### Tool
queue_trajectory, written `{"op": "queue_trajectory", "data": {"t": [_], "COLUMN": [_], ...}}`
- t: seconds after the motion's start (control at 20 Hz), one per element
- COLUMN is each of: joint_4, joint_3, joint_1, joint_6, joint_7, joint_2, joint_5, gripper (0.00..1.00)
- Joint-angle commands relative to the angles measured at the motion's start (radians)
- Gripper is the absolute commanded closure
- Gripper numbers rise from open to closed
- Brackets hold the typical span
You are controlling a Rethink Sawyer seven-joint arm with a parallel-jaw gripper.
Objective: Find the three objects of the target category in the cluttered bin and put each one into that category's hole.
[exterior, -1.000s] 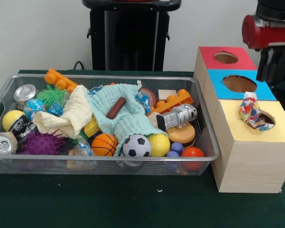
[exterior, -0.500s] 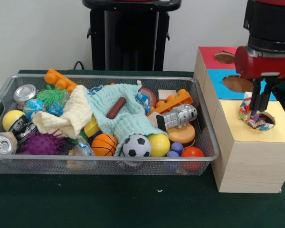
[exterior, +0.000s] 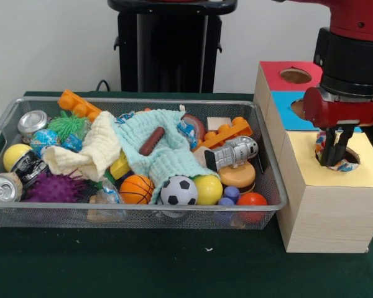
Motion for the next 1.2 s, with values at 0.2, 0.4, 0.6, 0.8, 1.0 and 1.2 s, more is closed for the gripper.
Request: {"op": "queue_trajectory", "data": {"t": [0.2, 0.4, 0.6, 0.8, 1.0, 1.2], "joint_4": [-0.056, -0.055, -0.060, -0.068, -0.059, -0.014], "joint_3": [0.025, 0.055, 0.070, 0.075, 0.073, 0.063], "joint_1": [-0.001, -0.022, -0.031, -0.035, -0.033, -0.018], "joint_6": [-0.256, -0.289, -0.256, -0.201, -0.196, -0.198], "joint_7": [0.132, 0.120, 0.104, 0.093, 0.108, 0.143], "joint_2": [0.298, 0.319, 0.328, 0.339, 0.339, 0.303], "joint_5": [-0.094, -0.090, -0.082, -0.071, -0.066, -0.062], "gripper": [1.00, 1.00, 1.00, 1.00, 1.00, 1.00]}}
